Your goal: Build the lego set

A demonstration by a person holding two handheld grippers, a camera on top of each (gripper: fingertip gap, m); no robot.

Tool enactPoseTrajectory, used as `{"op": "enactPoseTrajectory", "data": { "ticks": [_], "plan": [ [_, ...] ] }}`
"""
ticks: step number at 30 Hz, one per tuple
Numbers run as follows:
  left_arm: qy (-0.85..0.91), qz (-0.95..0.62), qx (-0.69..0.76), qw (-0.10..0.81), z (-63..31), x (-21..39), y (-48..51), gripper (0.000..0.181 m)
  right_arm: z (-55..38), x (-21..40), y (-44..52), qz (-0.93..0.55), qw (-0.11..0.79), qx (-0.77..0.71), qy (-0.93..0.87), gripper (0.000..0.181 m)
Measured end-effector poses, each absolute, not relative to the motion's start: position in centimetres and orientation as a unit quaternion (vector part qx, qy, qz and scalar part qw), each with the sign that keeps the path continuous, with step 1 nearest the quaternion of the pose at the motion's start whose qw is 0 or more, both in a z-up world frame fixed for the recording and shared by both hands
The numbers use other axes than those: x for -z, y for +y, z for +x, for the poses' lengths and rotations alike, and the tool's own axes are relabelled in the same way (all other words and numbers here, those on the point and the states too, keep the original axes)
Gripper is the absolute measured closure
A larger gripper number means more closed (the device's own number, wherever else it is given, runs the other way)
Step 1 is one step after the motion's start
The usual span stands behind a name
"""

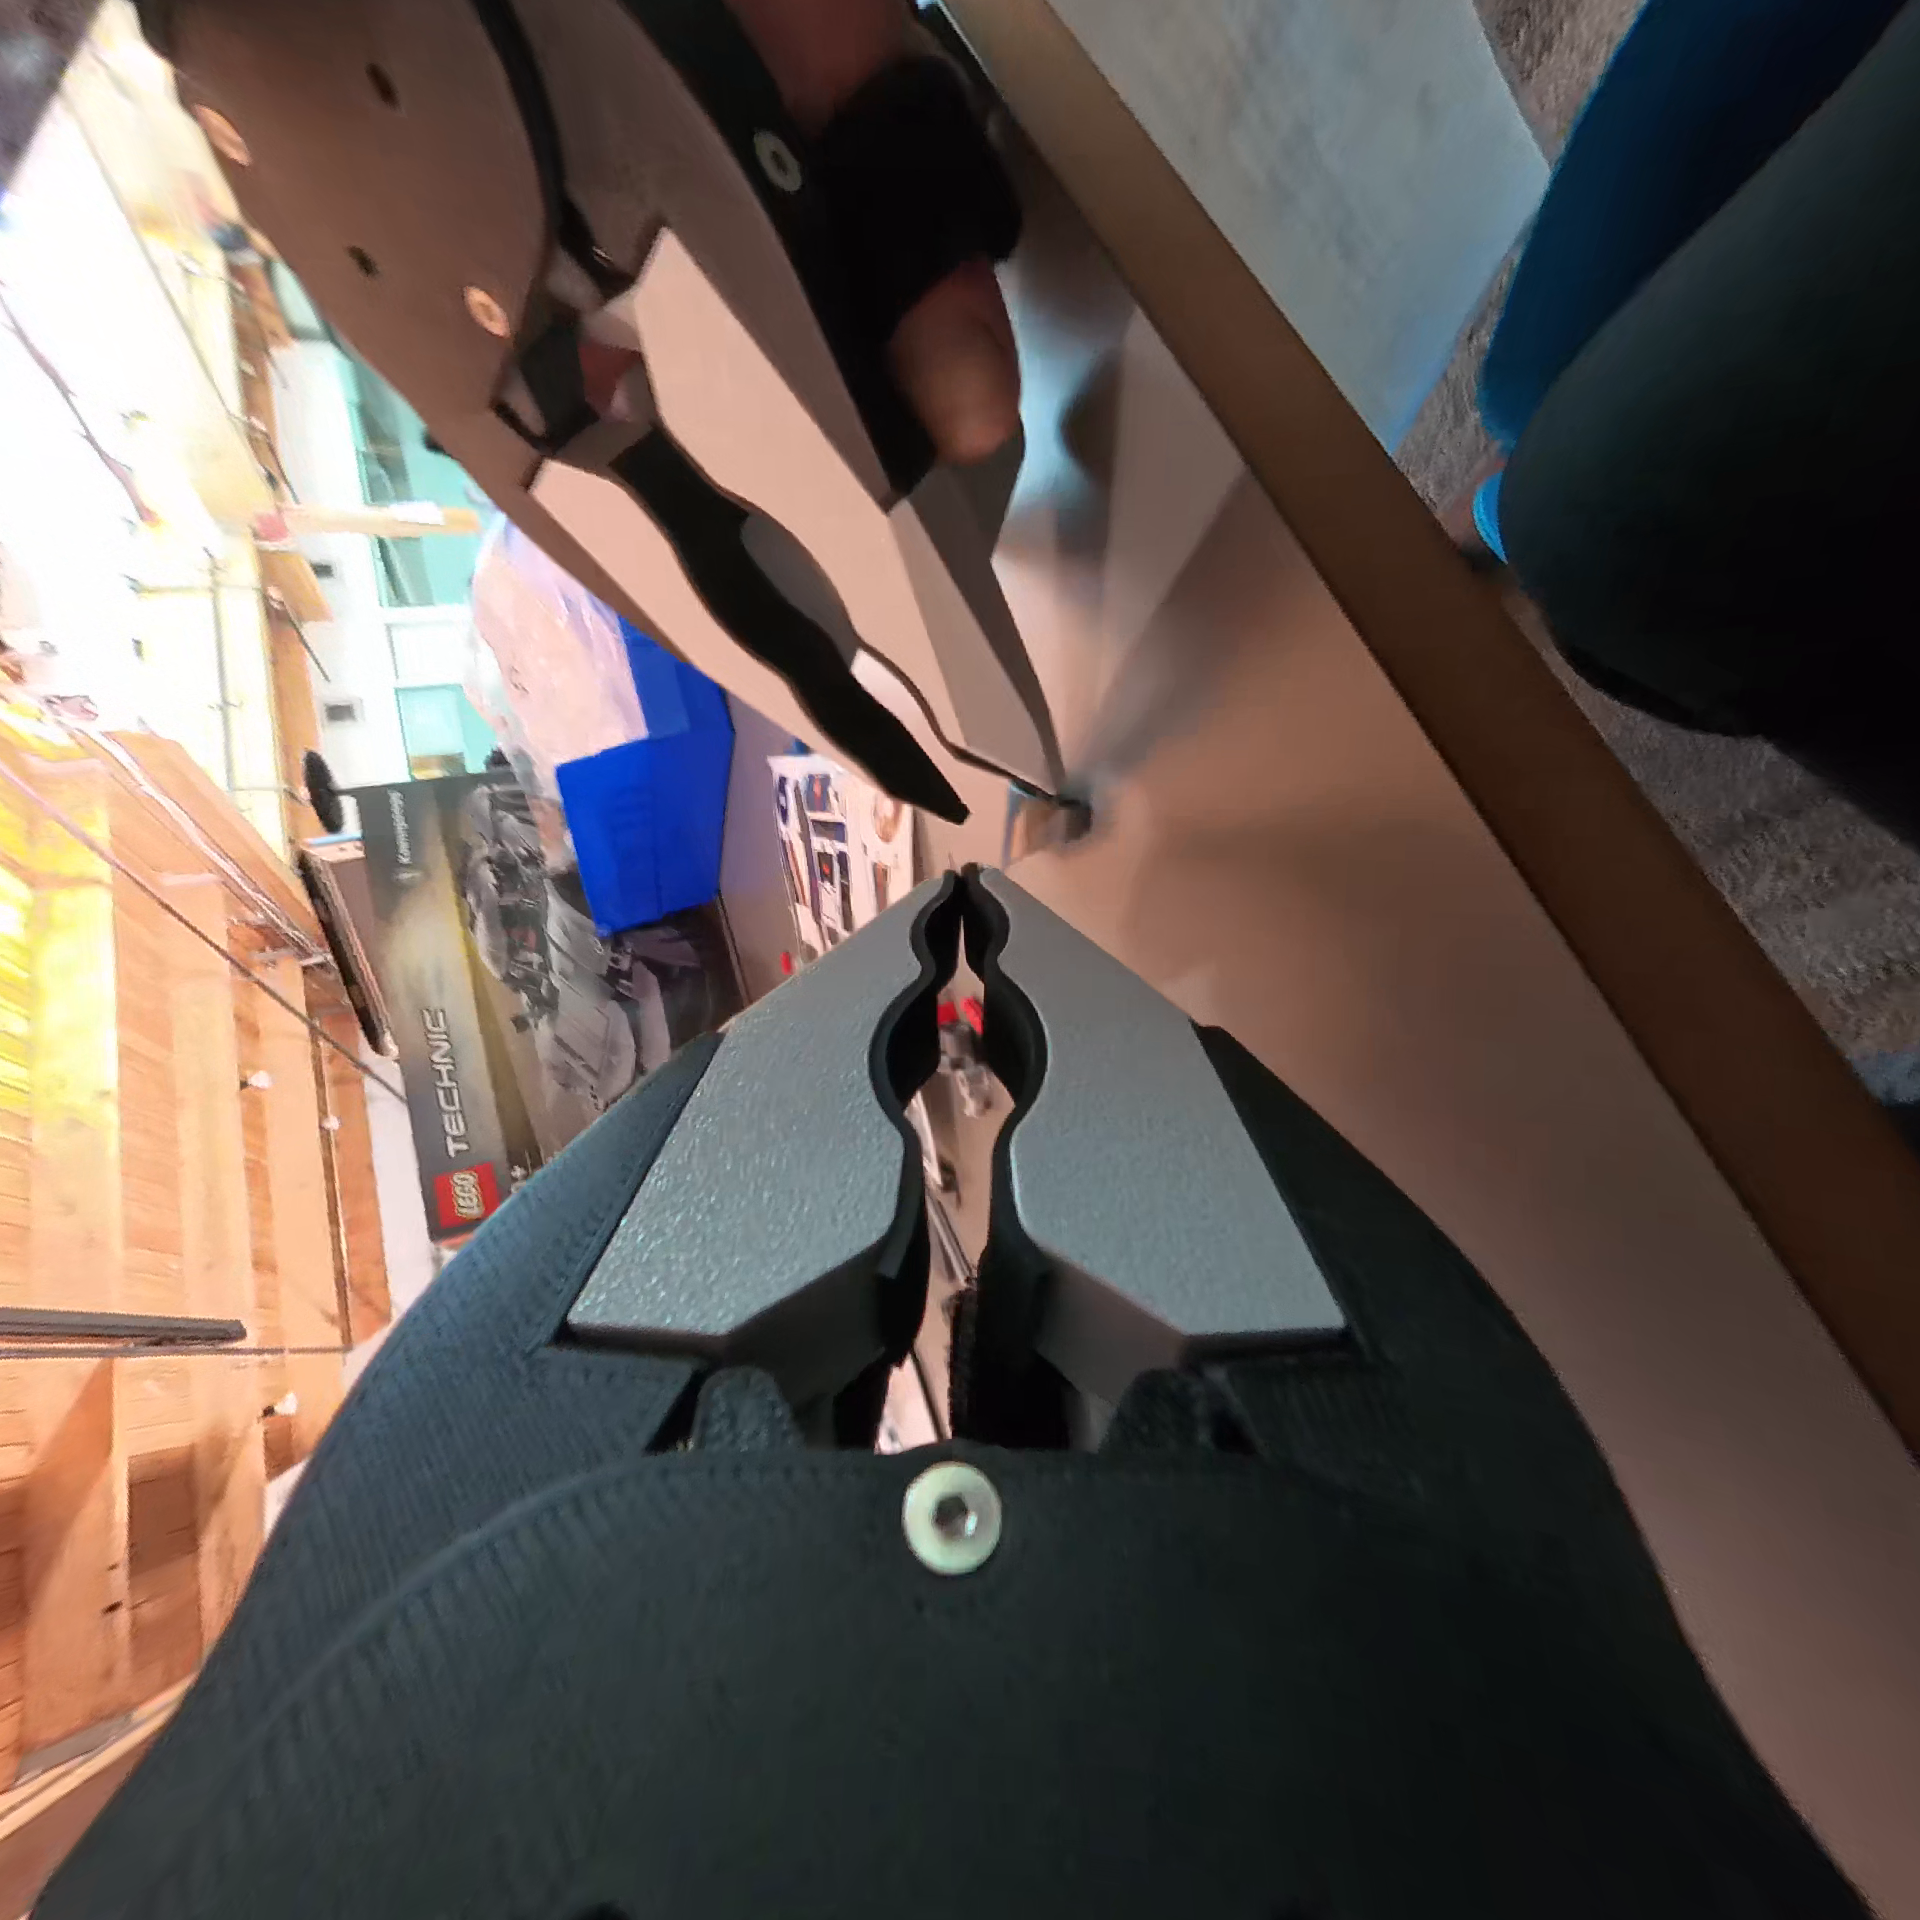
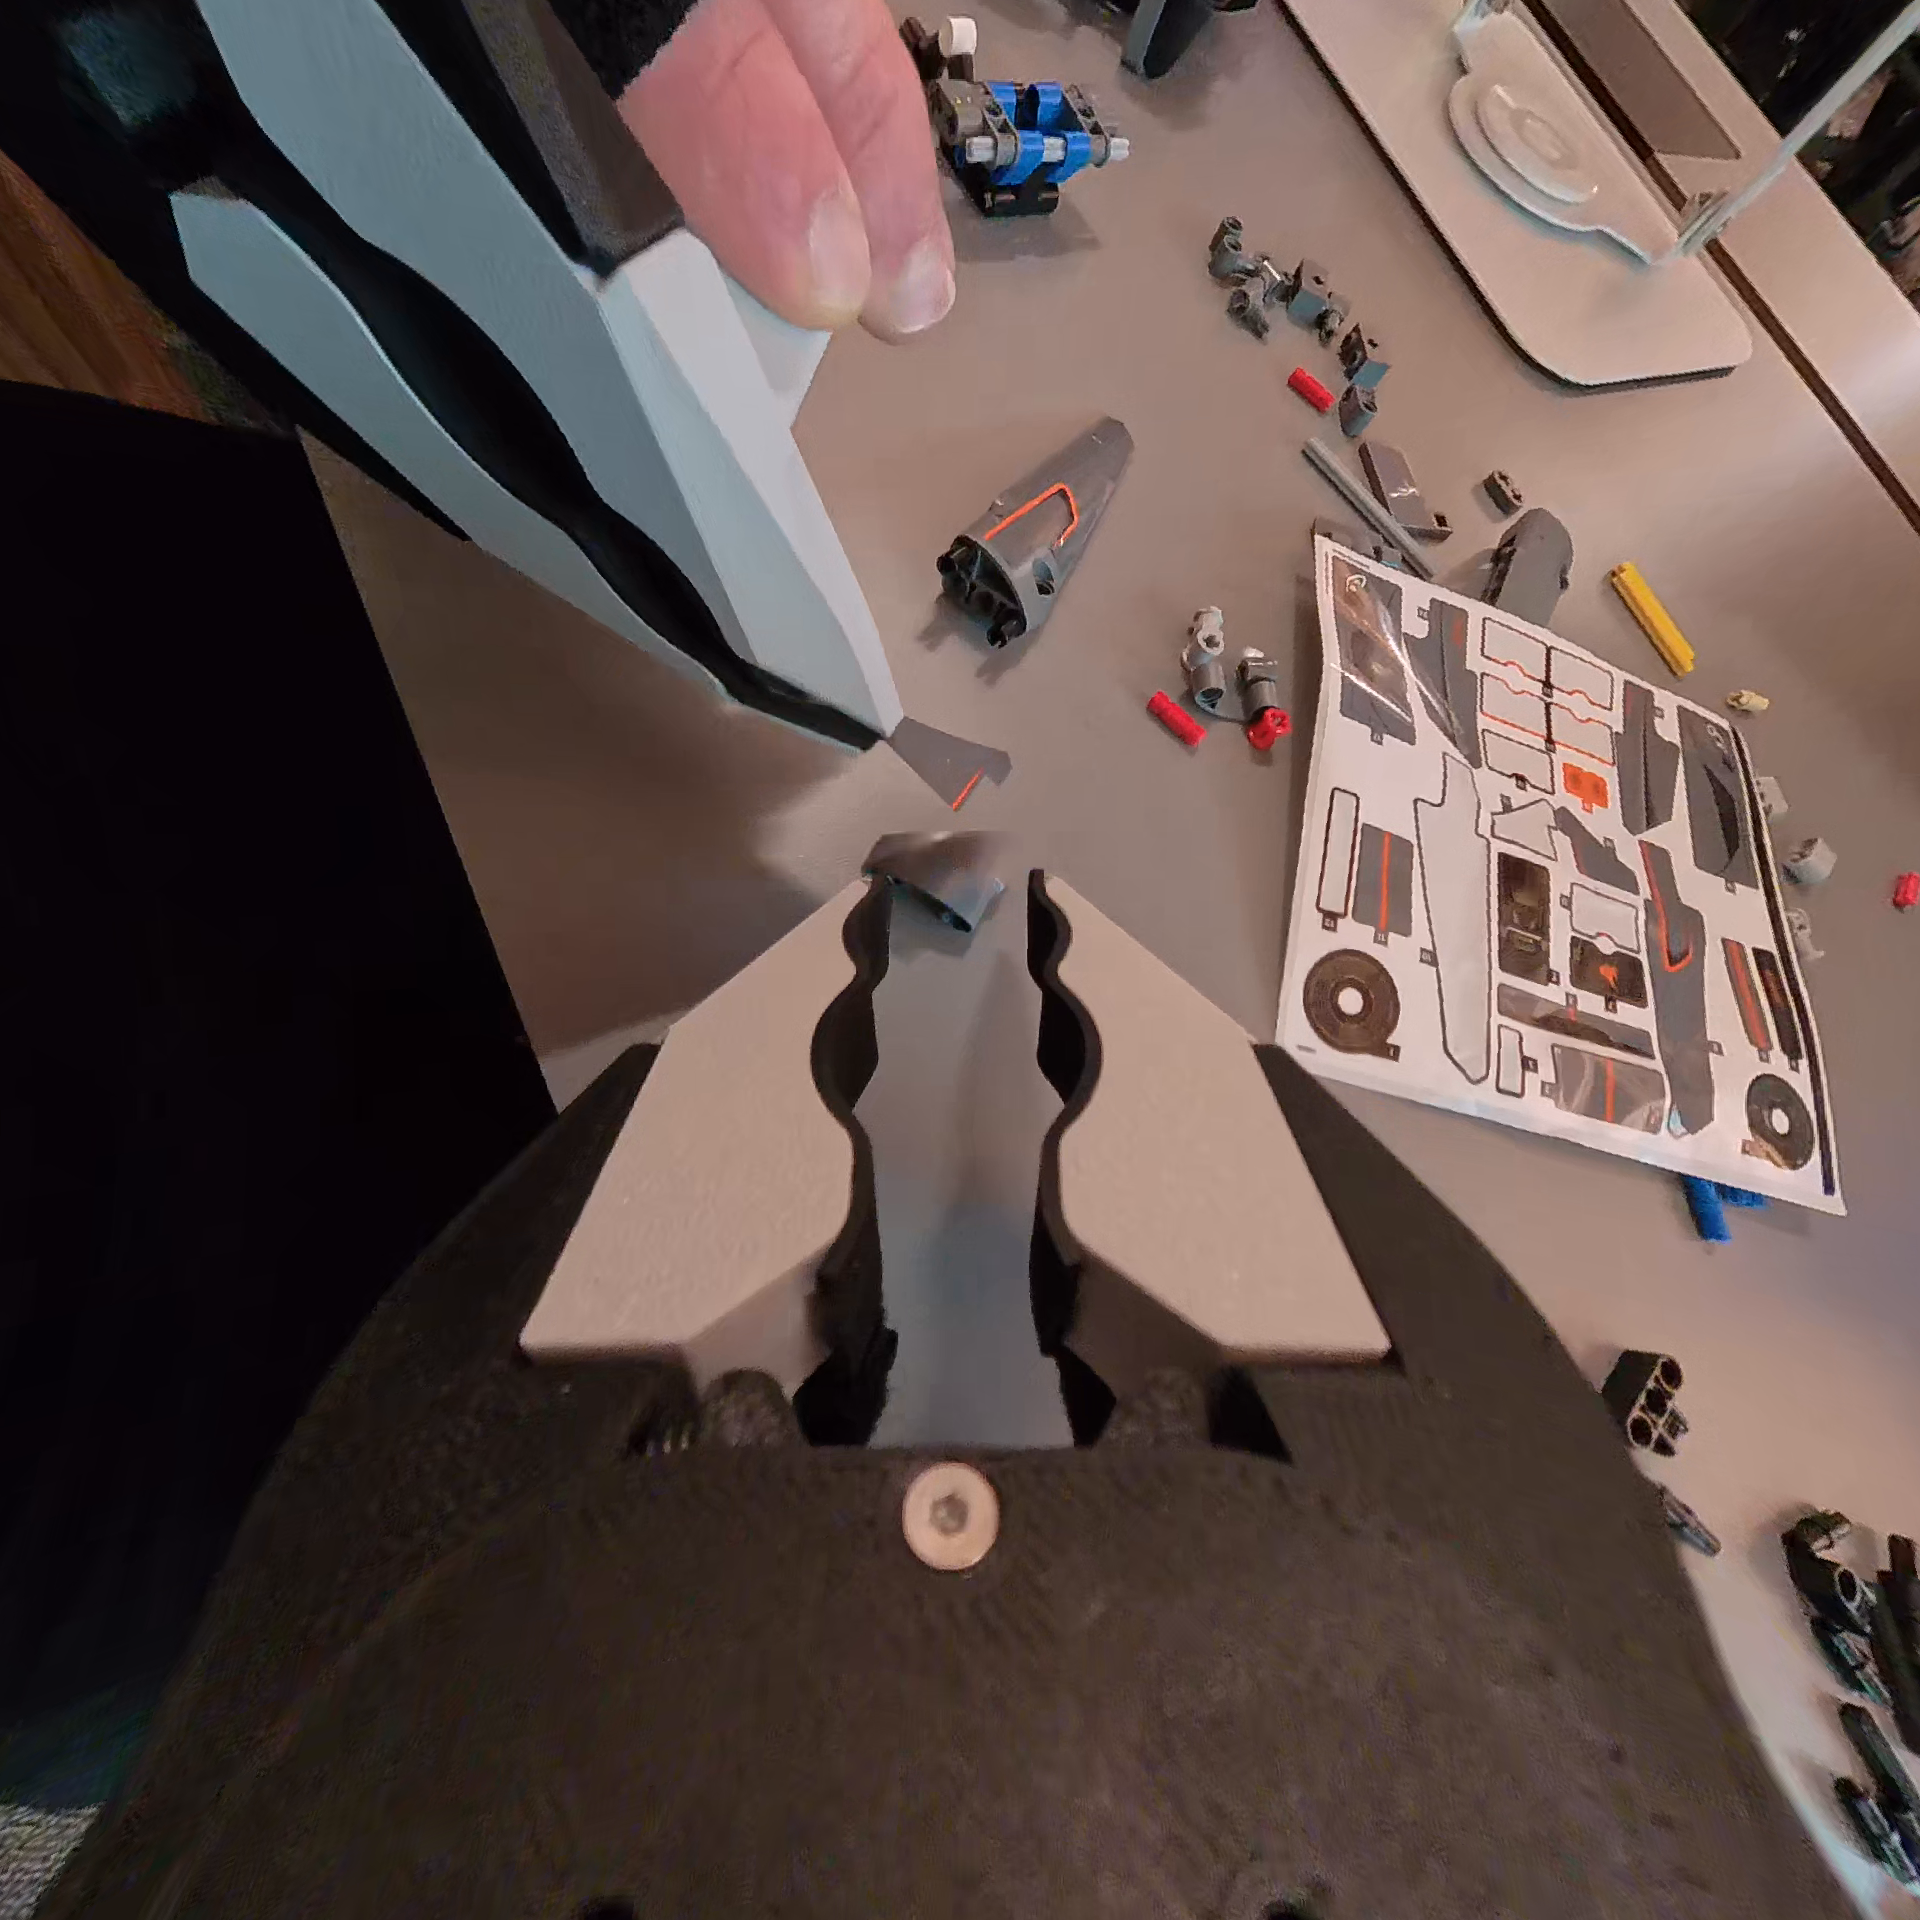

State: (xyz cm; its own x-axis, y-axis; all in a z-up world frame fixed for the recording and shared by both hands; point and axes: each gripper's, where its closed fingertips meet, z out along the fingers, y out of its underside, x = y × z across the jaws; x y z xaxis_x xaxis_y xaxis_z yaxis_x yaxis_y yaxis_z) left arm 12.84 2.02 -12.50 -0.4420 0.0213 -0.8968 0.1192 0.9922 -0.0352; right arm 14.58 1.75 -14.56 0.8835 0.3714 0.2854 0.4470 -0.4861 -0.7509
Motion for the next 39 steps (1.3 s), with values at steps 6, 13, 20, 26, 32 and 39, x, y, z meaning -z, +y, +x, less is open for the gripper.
{"op": "enactPoseTrajectory", "data": {
  "ticks": [6, 13, 20, 26, 32, 39],
  "plan": [
    [0.848, 0.041, 0.046, 0.526, 13.3, 12.8, 1.4, 0.181, 15.1, 14.5, 1.2, -0.864, 0.448, 0.027, -0.229, 0.157],
    [0.857, 0.050, 0.038, 0.512, 13.6, 13.6, 1.1, 0.181, 14.9, 14.7, 1.1, -0.867, 0.440, 0.010, -0.235, 0.158],
    [0.857, 0.051, 0.028, 0.512, 13.7, 13.8, 1.0, 0.181, 14.9, 15.1, 1.2, -0.871, 0.430, 0.016, -0.238, 0.159],
    [0.857, 0.047, 0.024, 0.512, 13.7, 13.9, 1.0, 0.181, 14.8, 15.1, 1.2, -0.870, 0.430, 0.015, -0.240, 0.160],
    [0.860, 0.046, 0.023, 0.508, 13.5, 14.1, 0.8, 0.181, 14.8, 15.1, 1.2, -0.870, 0.430, 0.014, -0.240, 0.161],
    [0.862, 0.050, 0.017, 0.504, 13.5, 14.6, 0.8, 0.181, 14.8, 15.1, 1.2, -0.870, 0.430, 0.014, -0.241, 0.161]
  ]
}}
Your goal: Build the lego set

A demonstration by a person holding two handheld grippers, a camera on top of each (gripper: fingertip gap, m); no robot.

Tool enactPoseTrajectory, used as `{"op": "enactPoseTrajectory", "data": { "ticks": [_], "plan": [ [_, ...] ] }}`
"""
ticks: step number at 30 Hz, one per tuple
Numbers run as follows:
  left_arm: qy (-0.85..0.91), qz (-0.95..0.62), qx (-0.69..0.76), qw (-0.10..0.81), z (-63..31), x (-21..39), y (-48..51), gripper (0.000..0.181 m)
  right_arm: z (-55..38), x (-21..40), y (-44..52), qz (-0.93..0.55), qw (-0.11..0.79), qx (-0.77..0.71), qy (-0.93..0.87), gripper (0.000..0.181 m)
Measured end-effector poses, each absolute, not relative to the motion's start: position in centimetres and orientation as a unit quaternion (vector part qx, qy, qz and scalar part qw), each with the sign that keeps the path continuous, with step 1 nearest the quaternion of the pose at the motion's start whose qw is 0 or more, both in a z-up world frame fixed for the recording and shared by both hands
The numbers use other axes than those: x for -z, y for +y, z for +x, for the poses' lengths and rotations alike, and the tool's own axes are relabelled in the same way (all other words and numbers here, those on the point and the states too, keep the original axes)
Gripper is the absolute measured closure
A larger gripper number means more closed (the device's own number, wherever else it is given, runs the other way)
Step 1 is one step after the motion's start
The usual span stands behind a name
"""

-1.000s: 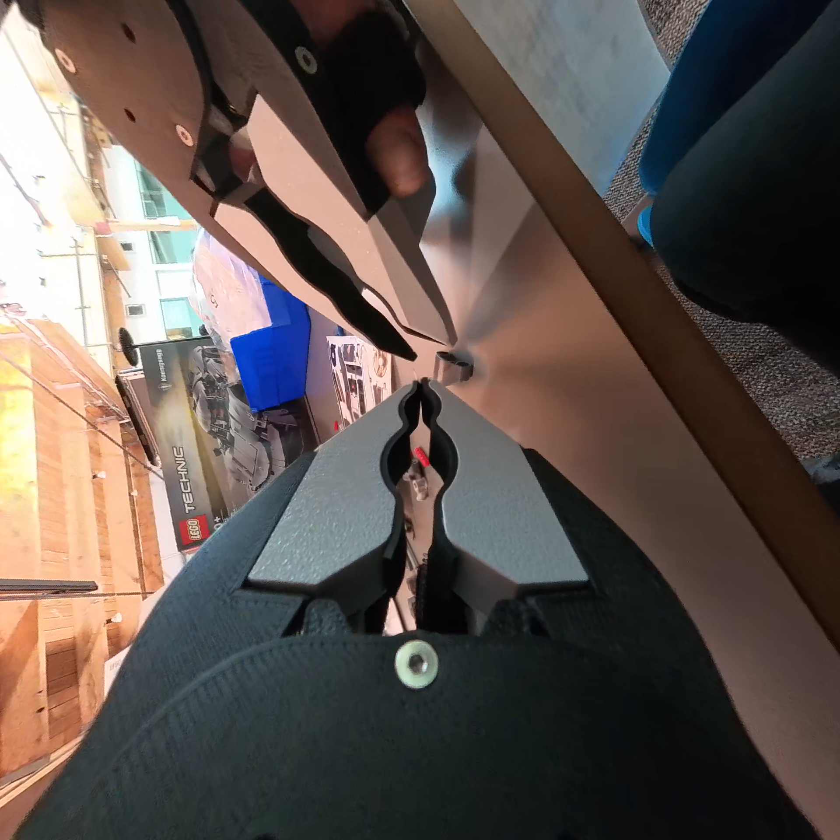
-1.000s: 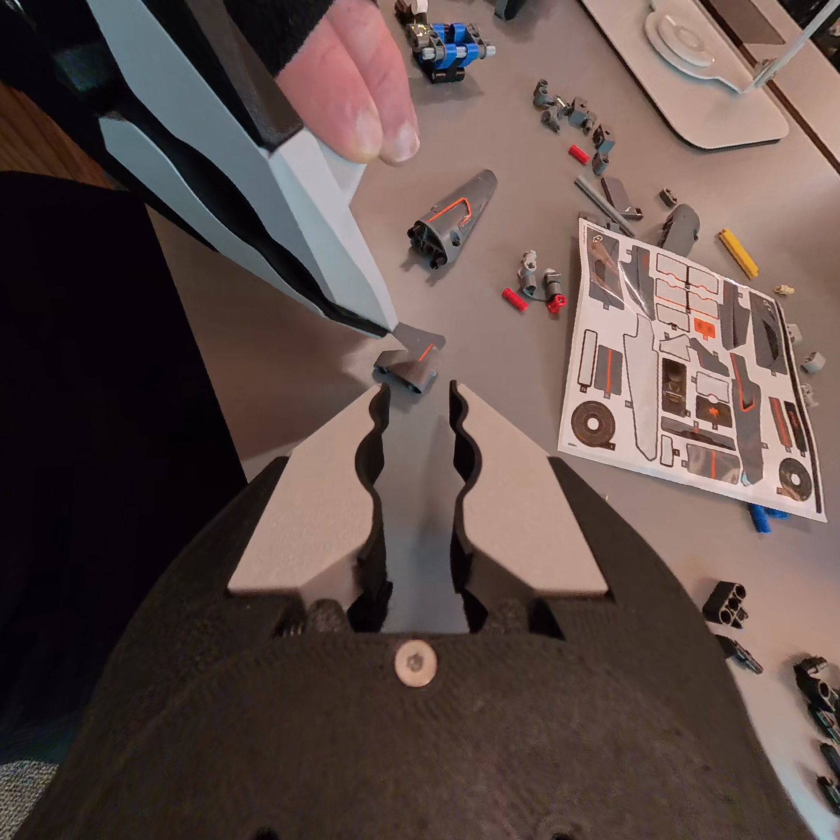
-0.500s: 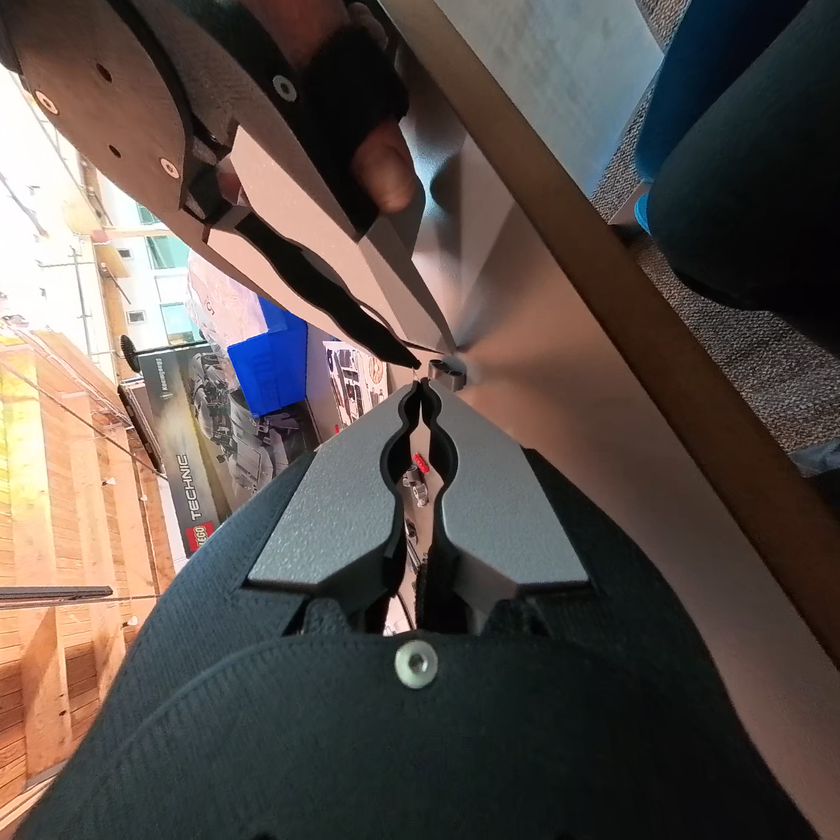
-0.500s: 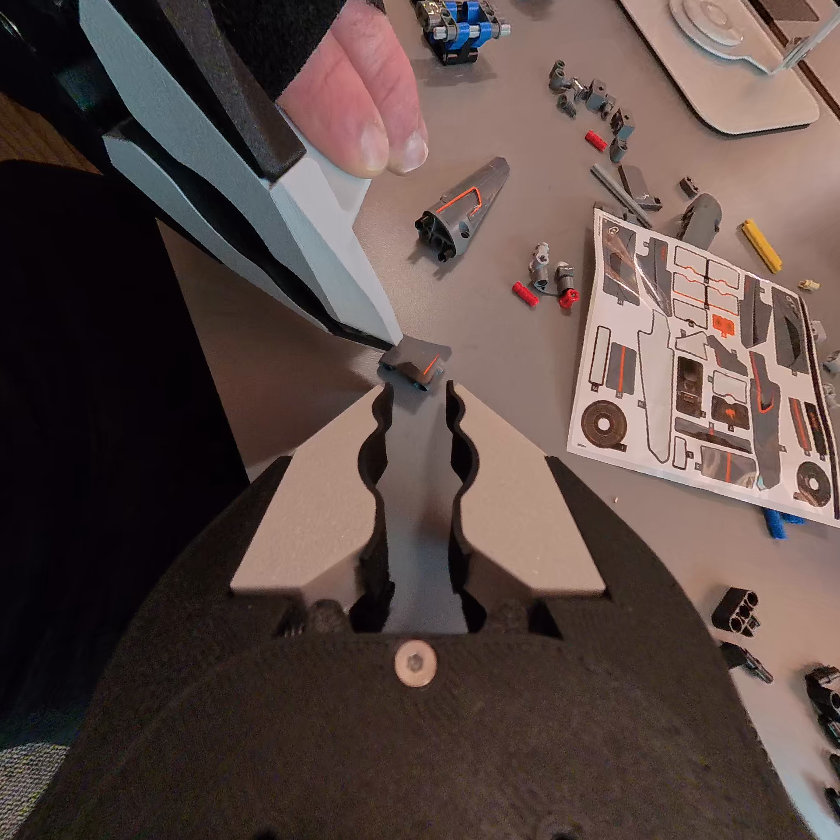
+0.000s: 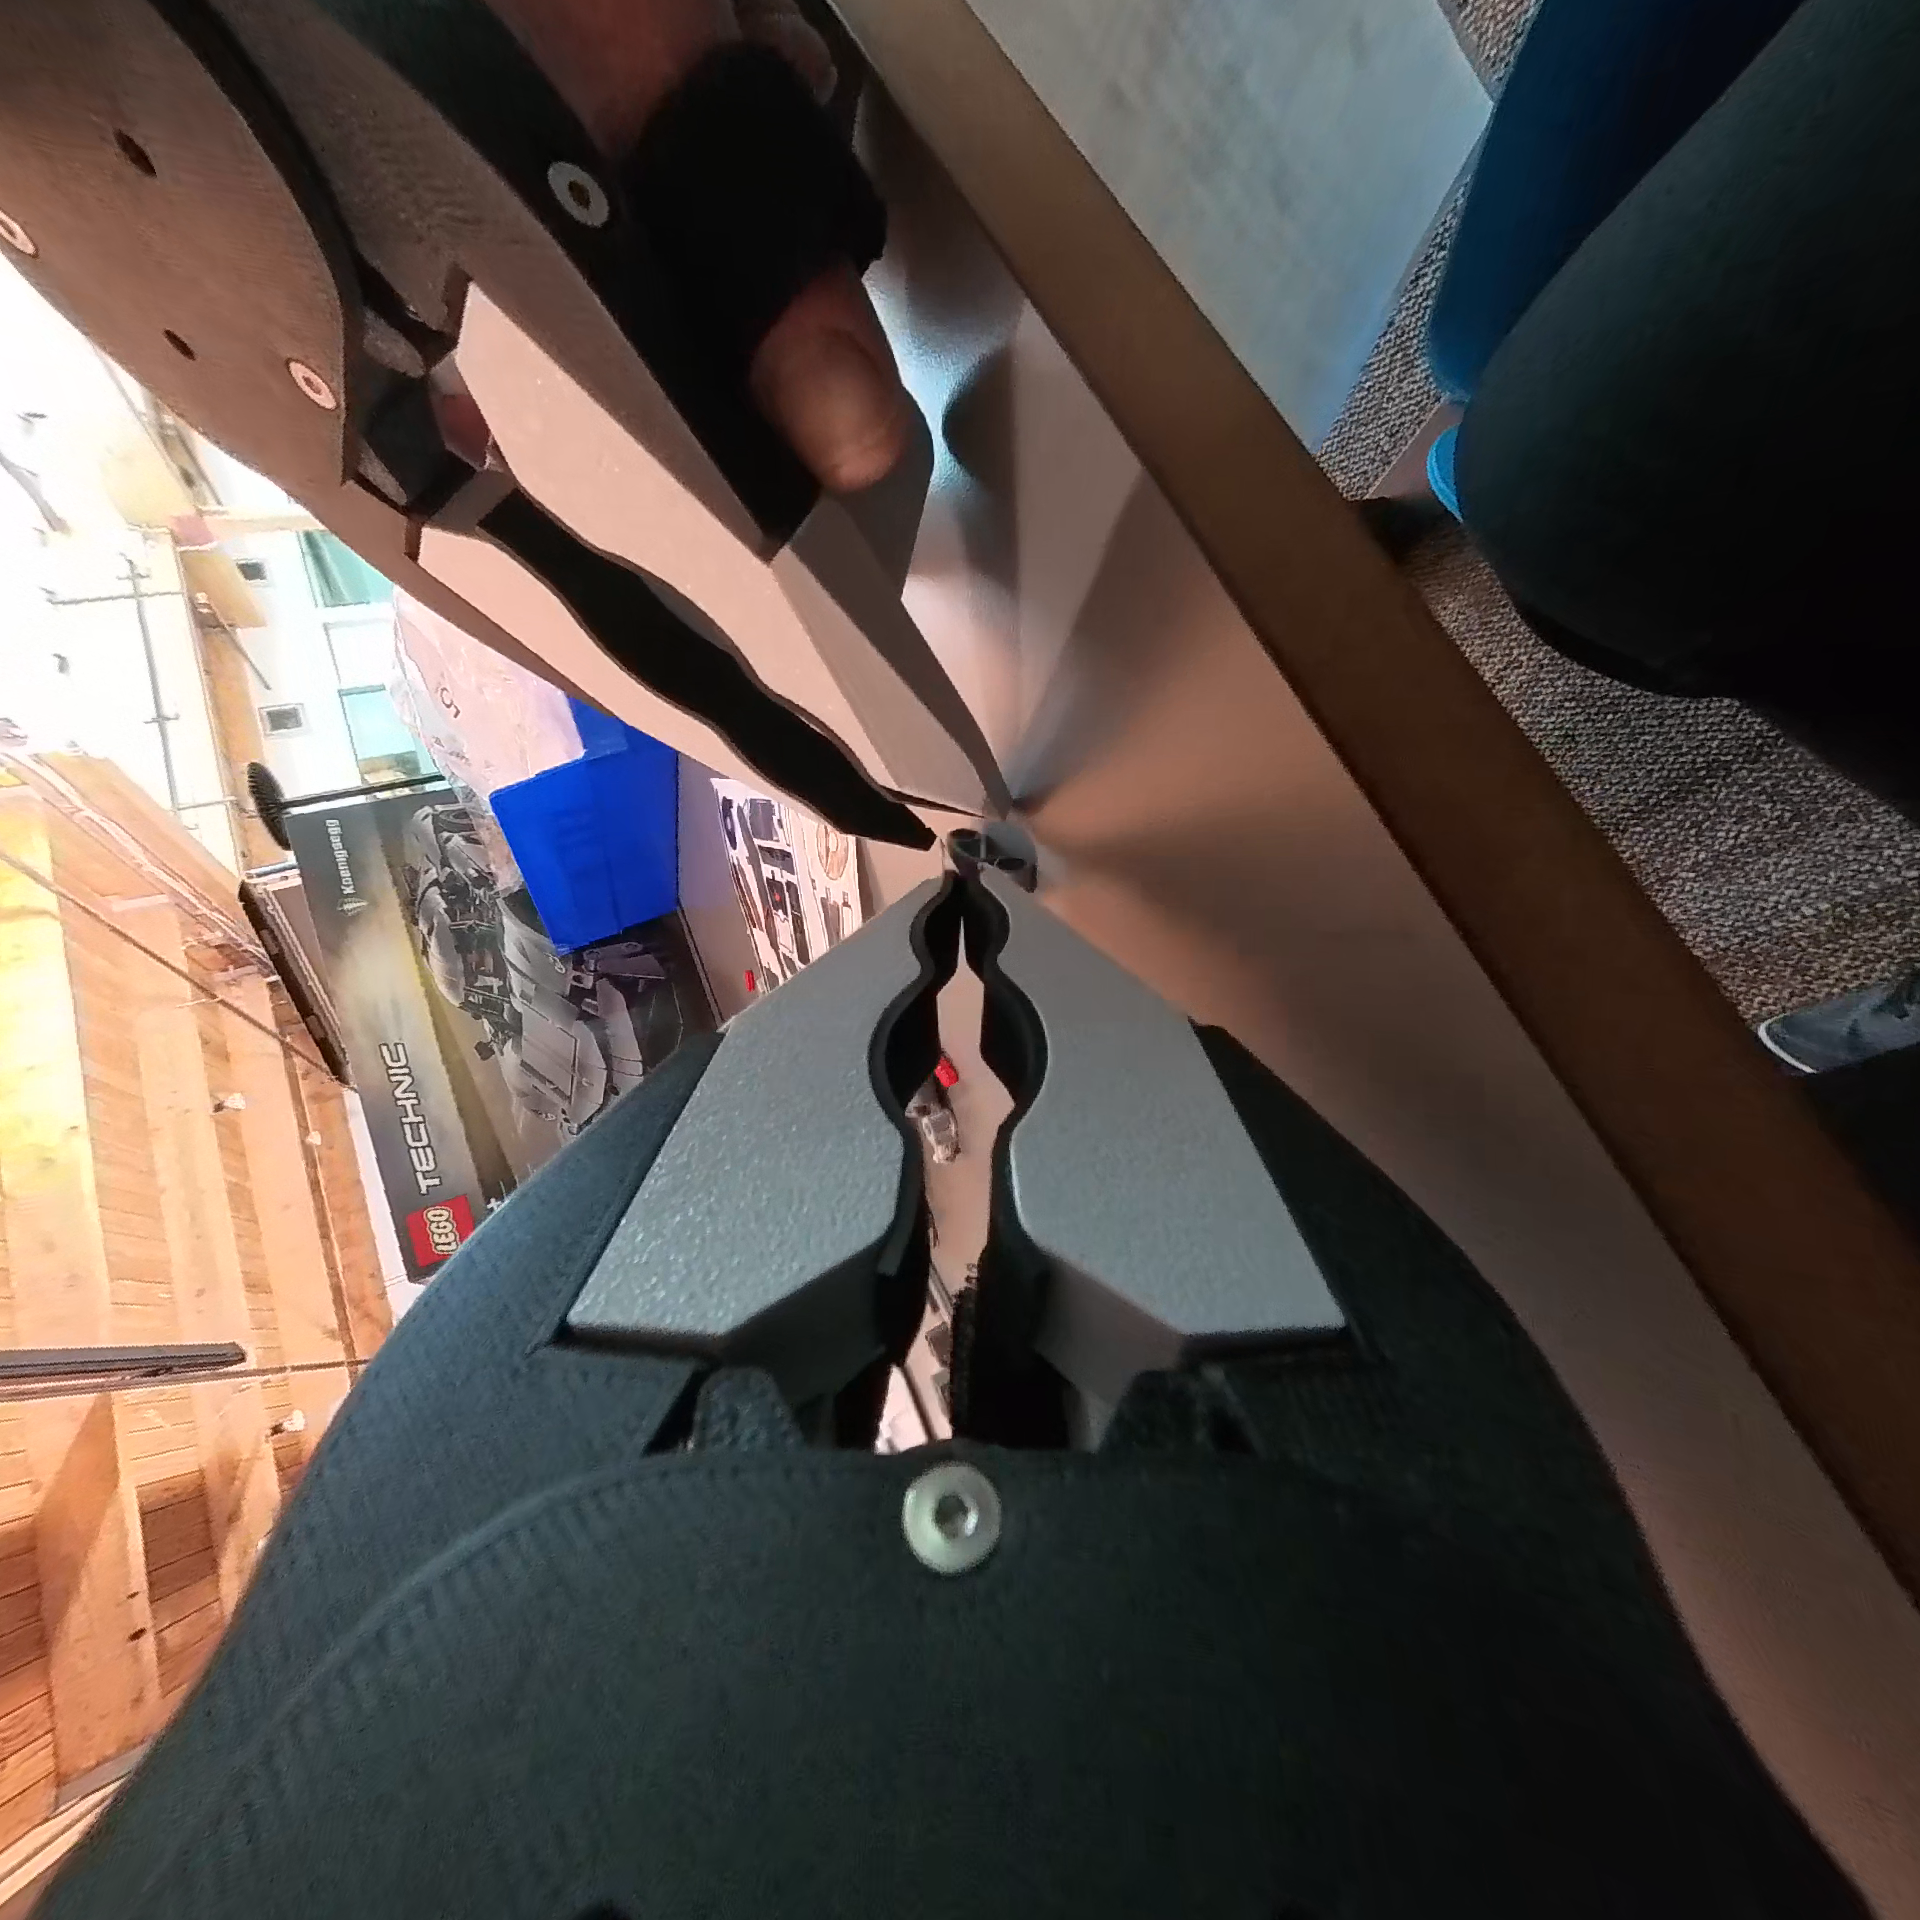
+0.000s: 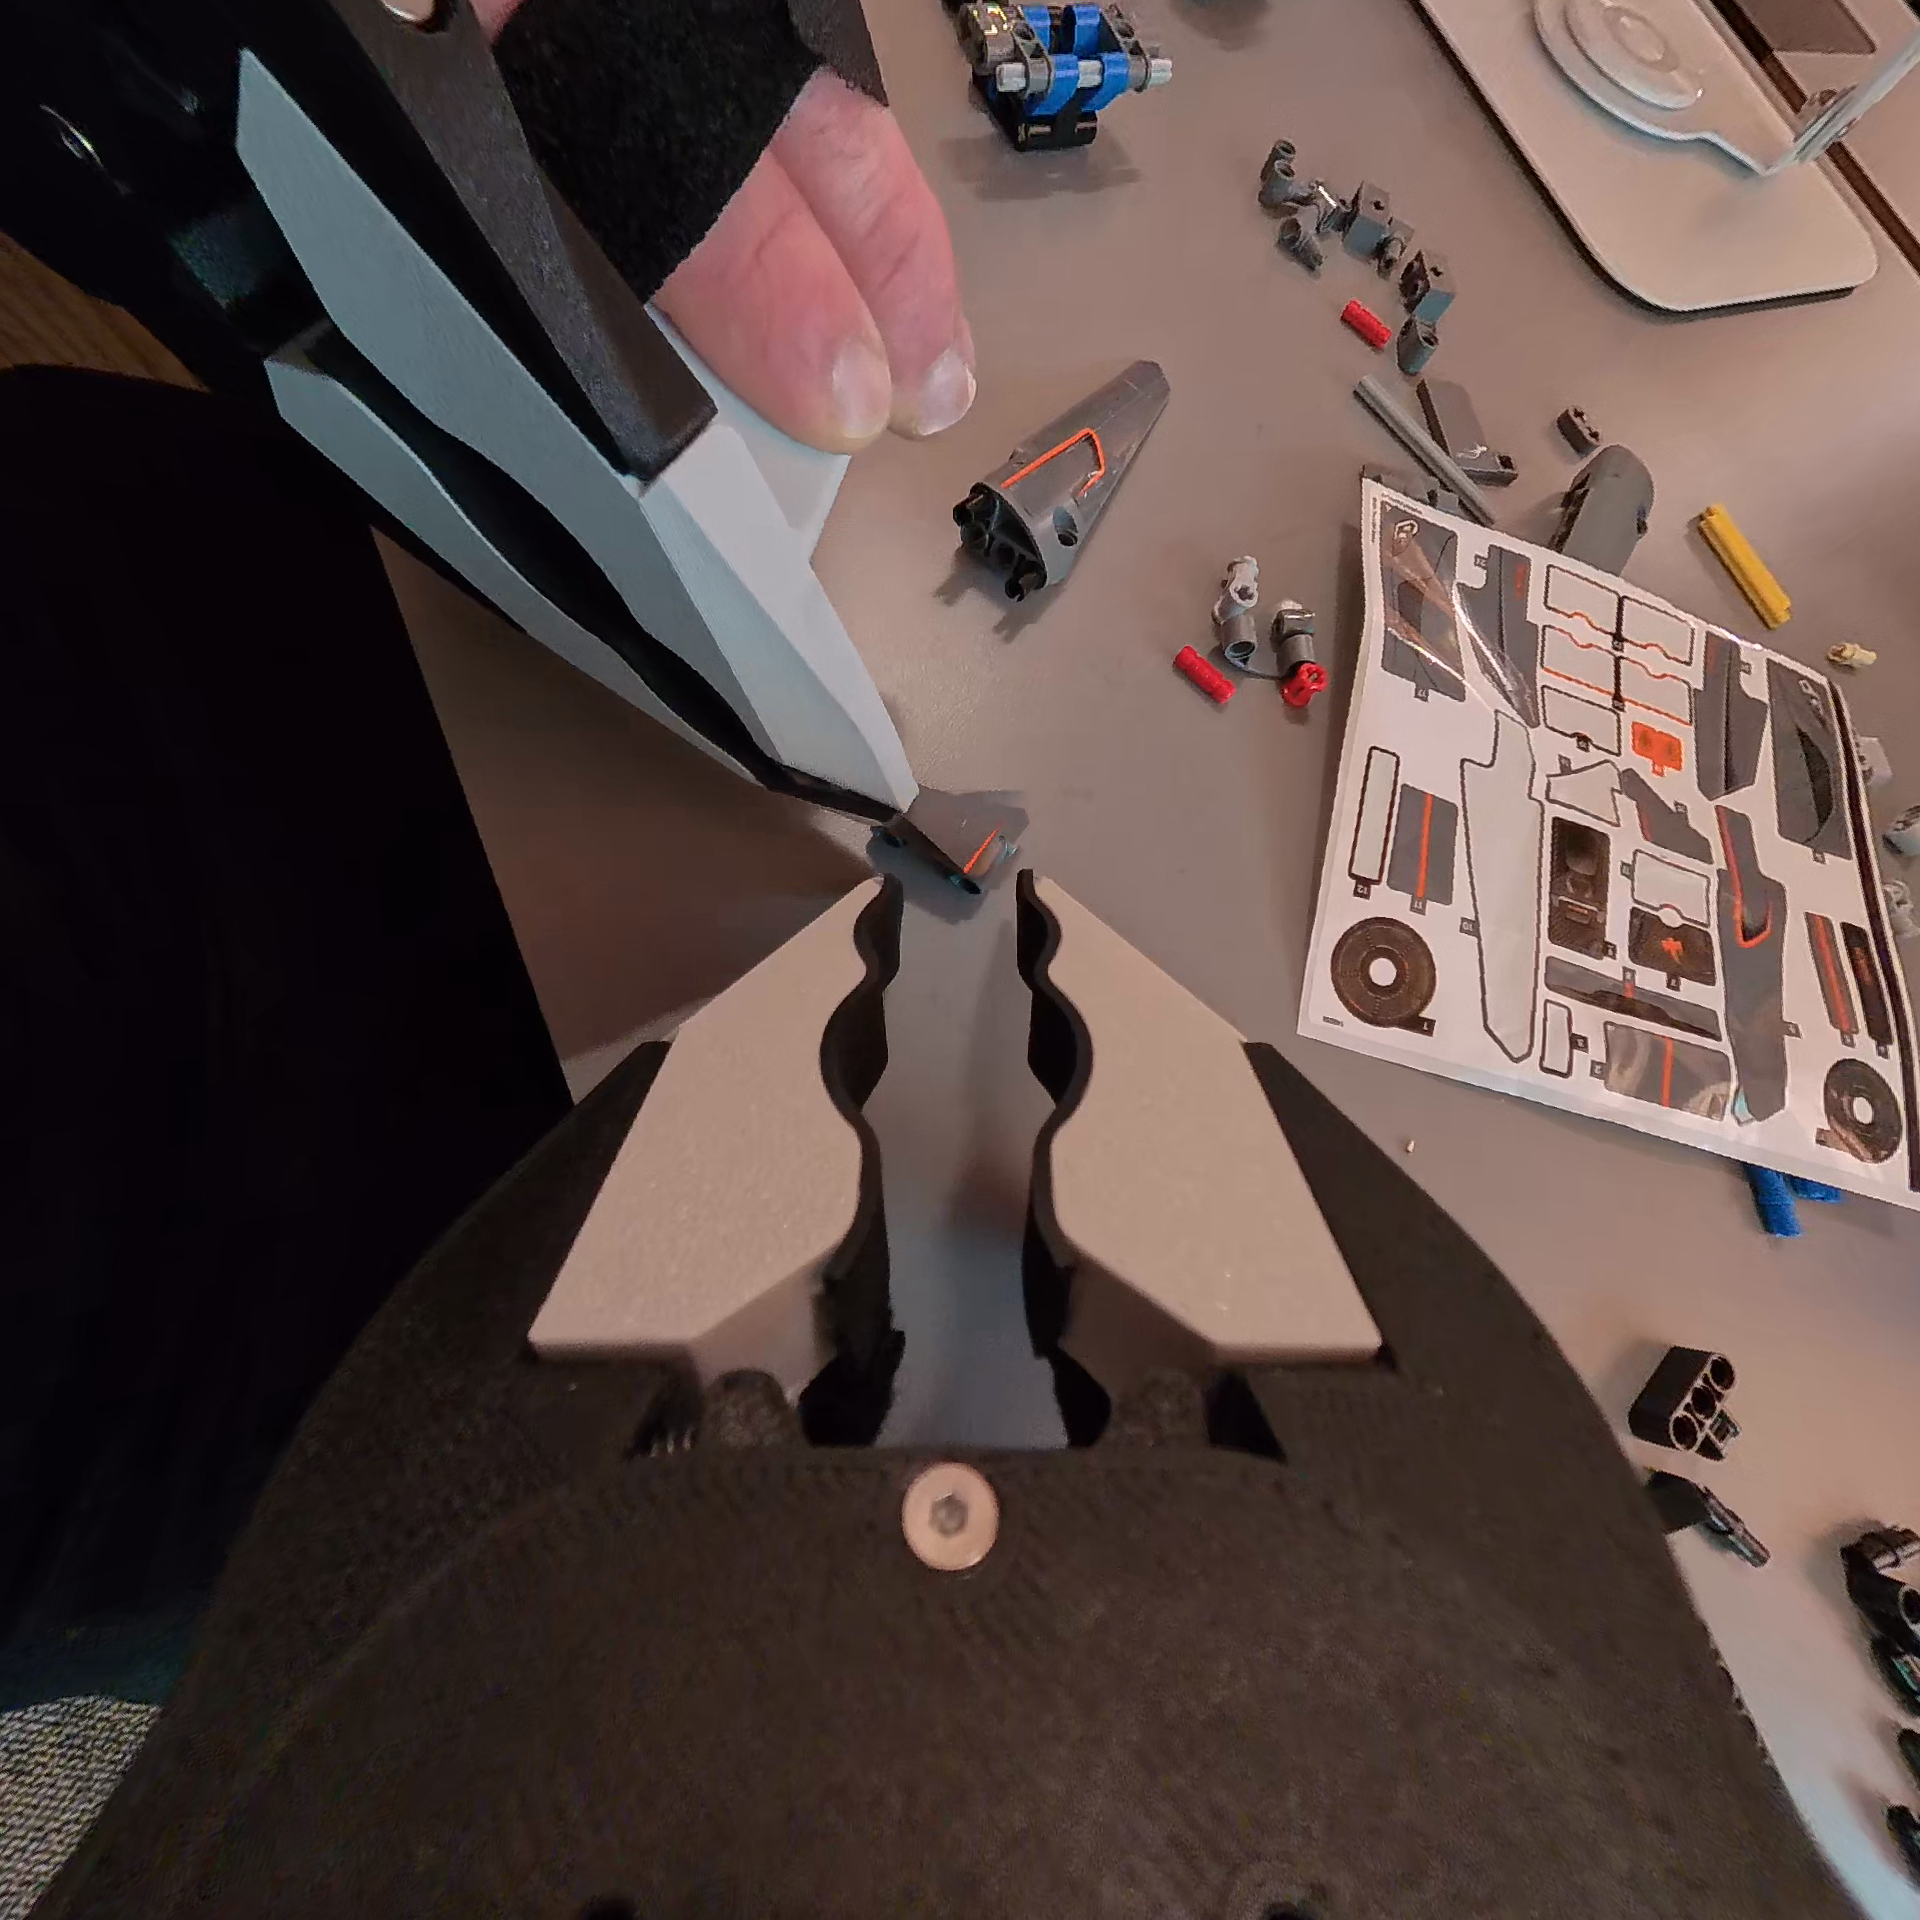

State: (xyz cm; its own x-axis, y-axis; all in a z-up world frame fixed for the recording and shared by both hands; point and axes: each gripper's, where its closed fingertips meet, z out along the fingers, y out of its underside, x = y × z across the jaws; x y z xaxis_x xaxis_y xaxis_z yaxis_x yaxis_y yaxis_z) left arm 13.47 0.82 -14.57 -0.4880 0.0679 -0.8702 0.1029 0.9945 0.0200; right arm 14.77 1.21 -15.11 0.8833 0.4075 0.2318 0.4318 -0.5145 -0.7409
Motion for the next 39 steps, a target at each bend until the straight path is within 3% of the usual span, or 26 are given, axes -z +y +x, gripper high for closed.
{"op": "enactPoseTrajectory", "data": {
  "ticks": [39],
  "plan": [
    [0.869, -0.002, 0.082, 0.489, 13.3, 13.2, 1.4, 0.181, 14.4, 15.0, 1.0, -0.864, 0.435, 0.009, -0.253, 0.162]
  ]
}}
